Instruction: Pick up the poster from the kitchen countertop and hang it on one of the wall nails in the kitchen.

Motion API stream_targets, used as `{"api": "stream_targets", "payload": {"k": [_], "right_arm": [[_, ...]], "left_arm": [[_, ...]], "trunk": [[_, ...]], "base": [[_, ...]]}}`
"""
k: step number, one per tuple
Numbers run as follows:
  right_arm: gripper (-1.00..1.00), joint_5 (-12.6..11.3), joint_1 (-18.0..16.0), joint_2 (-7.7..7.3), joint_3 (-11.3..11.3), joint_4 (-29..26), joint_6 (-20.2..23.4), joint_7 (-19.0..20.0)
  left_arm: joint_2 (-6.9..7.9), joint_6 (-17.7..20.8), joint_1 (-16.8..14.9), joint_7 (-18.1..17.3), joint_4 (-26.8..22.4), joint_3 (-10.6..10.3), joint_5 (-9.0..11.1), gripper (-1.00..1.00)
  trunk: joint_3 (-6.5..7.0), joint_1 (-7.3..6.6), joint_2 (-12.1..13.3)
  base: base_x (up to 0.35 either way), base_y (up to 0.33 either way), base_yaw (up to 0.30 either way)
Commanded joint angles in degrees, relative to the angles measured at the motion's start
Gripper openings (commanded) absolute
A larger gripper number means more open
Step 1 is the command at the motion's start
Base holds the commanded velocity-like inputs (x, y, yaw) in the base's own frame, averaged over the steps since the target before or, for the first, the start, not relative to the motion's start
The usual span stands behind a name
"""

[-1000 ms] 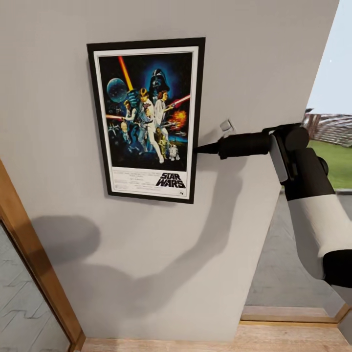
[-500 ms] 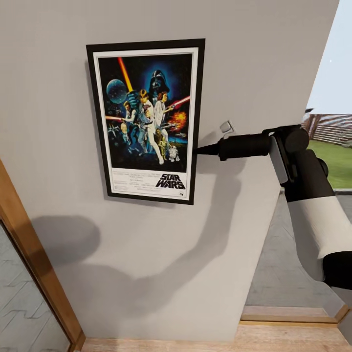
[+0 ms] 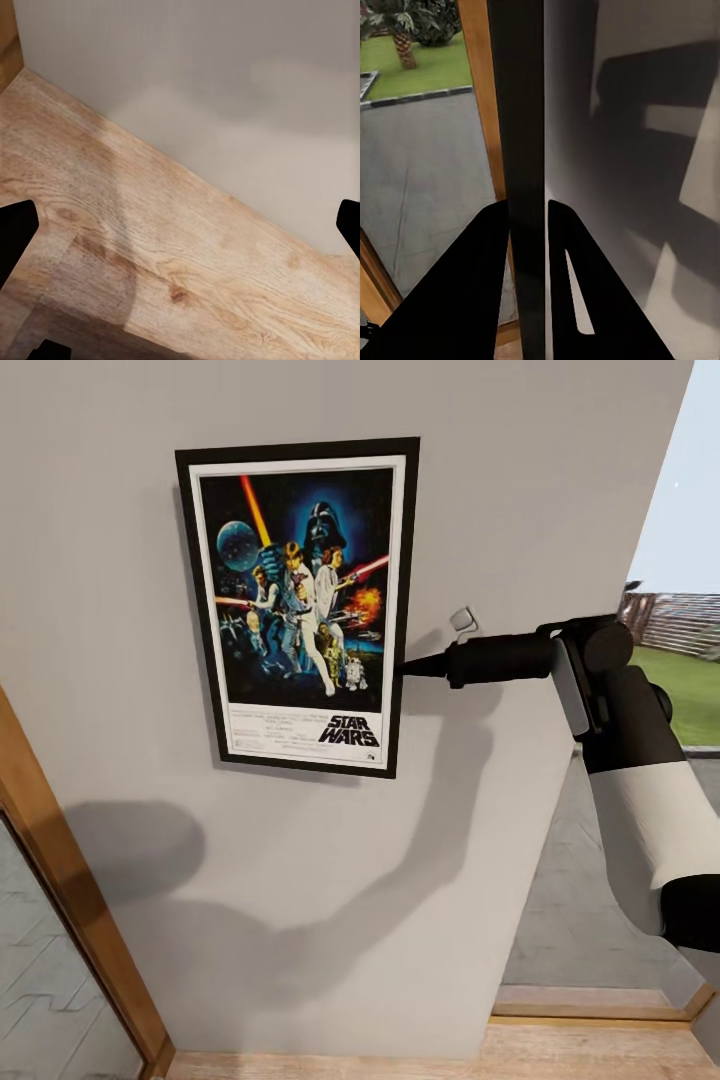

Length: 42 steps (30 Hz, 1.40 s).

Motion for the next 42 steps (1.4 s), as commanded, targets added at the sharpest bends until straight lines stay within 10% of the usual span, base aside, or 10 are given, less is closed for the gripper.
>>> {"api": "stream_targets", "payload": {"k": [1, 42], "right_arm": [[-1.0, -0.5, 0.0, -0.05, 0.1, 0.0, 0.5, 0.0], [-1.0, -0.5, 0.0, -0.07, 0.1, -0.3, 0.5, 0.0]], "left_arm": [[0.02, -0.1, 0.0, -0.3, 0.1, -0.3, 0.6, 1.0], [0.6, -0.1, 0.0, -0.3, 0.1, -0.3, 0.6, 1.0]], "trunk": [[-0.03, 0.02, 0.0], [-0.03, 0.02, 0.0]], "base": [[0.0, 0.0, 0.0], [0.006, 0.048, 0.0]]}}
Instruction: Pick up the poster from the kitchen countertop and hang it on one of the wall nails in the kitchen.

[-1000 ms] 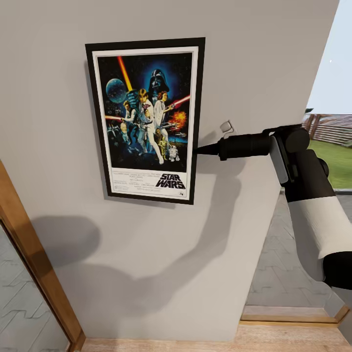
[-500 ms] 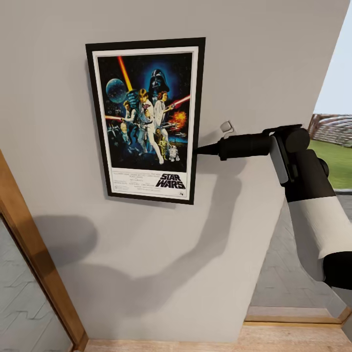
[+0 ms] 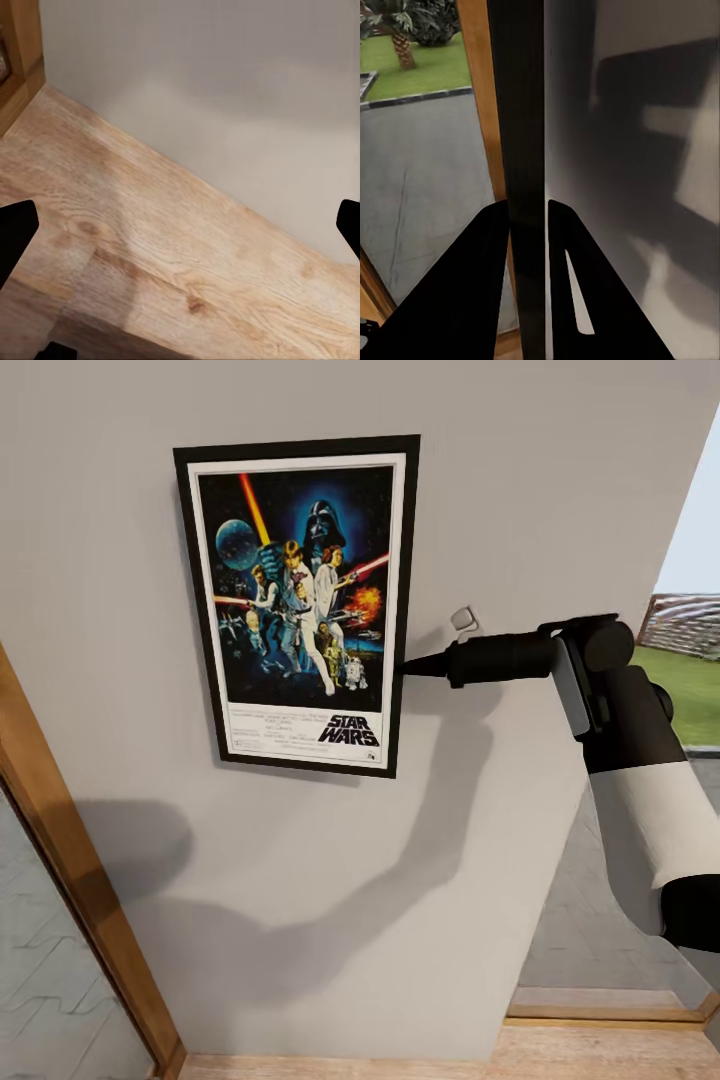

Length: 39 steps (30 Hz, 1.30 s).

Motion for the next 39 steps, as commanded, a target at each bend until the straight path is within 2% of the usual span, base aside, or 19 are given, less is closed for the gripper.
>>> {"api": "stream_targets", "payload": {"k": [1, 28, 34, 39], "right_arm": [[-1.0, -0.5, 0.0, -0.05, 0.1, 0.0, 0.5, 0.0], [-1.0, -1.0, 0.2, -0.05, -0.4, -0.8, 0.5, 0.2], [-1.0, -2.0, 0.3, -0.05, -2.2, -0.9, 0.5, 0.2], [-1.0, -2.0, 0.3, -0.05, -2.3, -0.9, 0.5, 0.2]], "left_arm": [[0.04, -0.1, 0.0, -0.3, 0.1, -0.3, 0.6, 1.0], [-0.09, -0.1, 0.7, -0.1, -0.1, -0.4, 0.6, 1.0], [1.49, -0.1, 1.2, -0.2, -0.1, -0.3, 0.6, 1.0], [1.54, -0.1, 1.2, -0.1, -0.1, -0.3, 0.6, 1.0]], "trunk": [[-0.03, 0.02, -0.1], [-0.03, 0.03, -0.1], [-0.03, 0.03, -0.1], [-0.03, 0.03, -0.1]], "base": [[0.0, 0.125, 0.0], [0.0, 0.029, 0.0], [0.009, 0.0, 0.0], [0.178, 0.0, 0.0]]}}
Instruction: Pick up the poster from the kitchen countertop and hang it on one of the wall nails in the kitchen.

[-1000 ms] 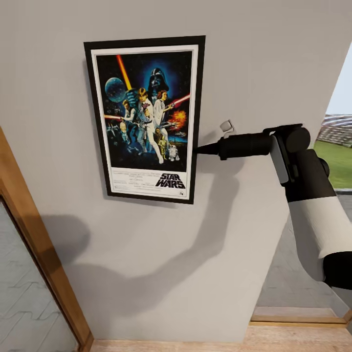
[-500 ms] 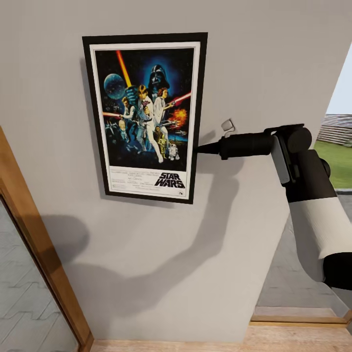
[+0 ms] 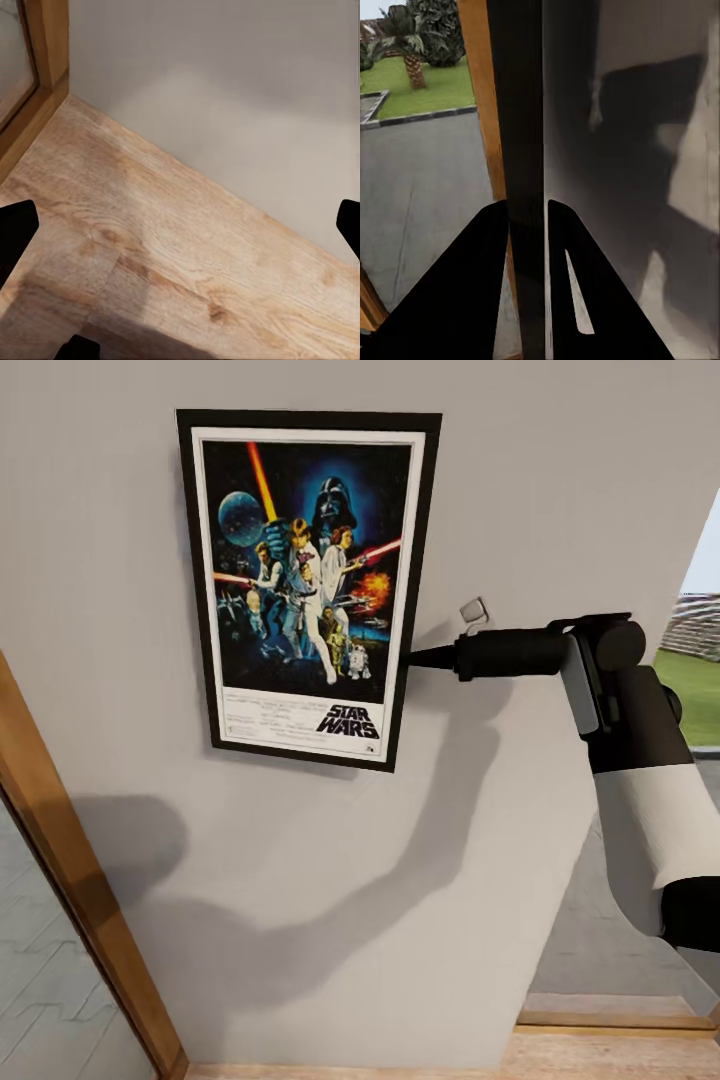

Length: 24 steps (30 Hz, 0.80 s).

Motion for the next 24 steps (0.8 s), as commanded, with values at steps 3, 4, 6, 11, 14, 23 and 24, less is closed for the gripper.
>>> {"api": "stream_targets", "payload": {"k": [3, 4, 6, 11, 14, 23, 24], "right_arm": [[-1.0, -0.2, 0.0, -0.05, 0.0, 0.0, 0.3, 0.0], [-1.0, -0.2, 0.0, -0.05, 0.0, 0.0, 0.3, 0.0], [-1.0, -0.2, 0.0, -0.05, 0.0, 0.0, 0.3, 0.0], [1.0, -0.2, 0.0, -0.05, 0.0, 0.0, 0.3, 0.0], [1.0, -0.1, 0.0, -0.05, 0.0, 0.1, 0.3, -0.1], [1.0, -0.1, 0.0, -0.04, 0.0, 0.0, 0.3, -0.2], [1.0, -0.1, 0.0, -0.04, 0.0, 0.0, 0.3, -0.2]], "left_arm": [[0.03, -0.1, 0.0, -0.3, 0.1, -0.3, 0.6, 1.0], [0.04, -0.1, 0.0, -0.3, 0.1, -0.3, 0.6, 1.0], [0.04, -0.1, 0.0, -0.3, 0.1, -0.3, 0.6, 1.0], [0.04, -0.1, 0.0, -0.3, 0.1, -0.3, 0.6, 1.0], [0.04, -0.1, 0.0, -0.3, 0.1, -0.3, 0.6, 1.0], [0.04, -0.2, 0.0, -0.3, 0.1, -0.3, 0.6, 1.0], [0.04, -0.2, 0.0, -0.3, 0.1, -0.3, 0.6, 1.0]], "trunk": [[-0.03, 0.05, 0.0], [-0.03, 0.05, 0.0], [-0.03, 0.05, 0.0], [-0.03, 0.05, 0.0], [-0.03, 0.05, 0.0], [-0.03, 0.05, 0.0], [-0.03, 0.05, 0.0]], "base": [[0.279, 0.0, 0.0], [0.227, 0.0, 0.0], [0.109, 0.0, 0.0], [0.044, 0.0, 0.0], [0.008, 0.0, 0.0], [0.002, 0.0, 0.0], [0.0, 0.0, 0.0]]}}
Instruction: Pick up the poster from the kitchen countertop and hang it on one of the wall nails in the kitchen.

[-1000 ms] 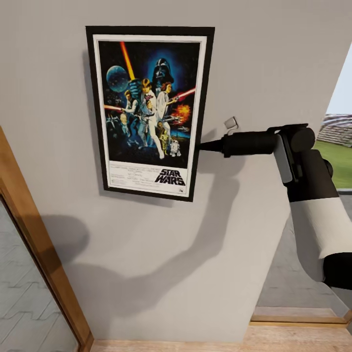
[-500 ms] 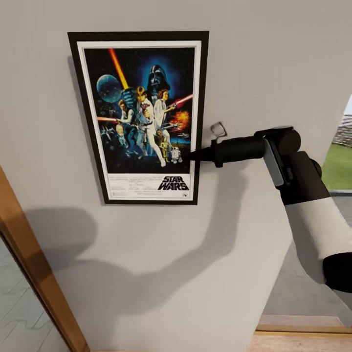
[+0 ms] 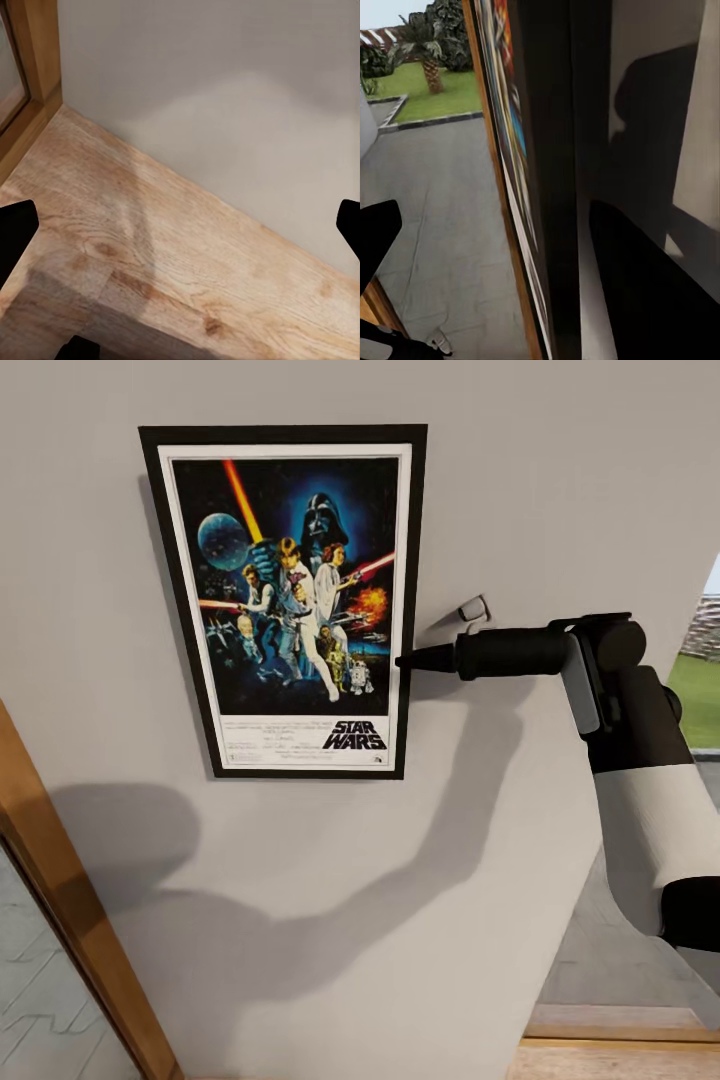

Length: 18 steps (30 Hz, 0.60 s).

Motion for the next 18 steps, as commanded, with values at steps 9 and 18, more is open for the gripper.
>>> {"api": "stream_targets", "payload": {"k": [9, 18], "right_arm": [[1.0, 1.2, 0.0, -0.08, 0.0, 0.1, -0.3, -2.0], [1.0, 1.2, 0.1, -0.08, 0.0, 0.0, -0.3, -2.0]], "left_arm": [[0.02, -0.2, 0.0, -0.3, 0.1, -0.2, 0.6, 1.0], [0.1, -0.1, 0.0, -0.3, 0.1, -0.2, 0.6, 1.0]], "trunk": [[-0.04, 0.04, 0.0], [-0.04, 0.04, 0.0]], "base": [[-0.05, 0.0, 0.0], [-0.221, 0.0, 0.0]]}}
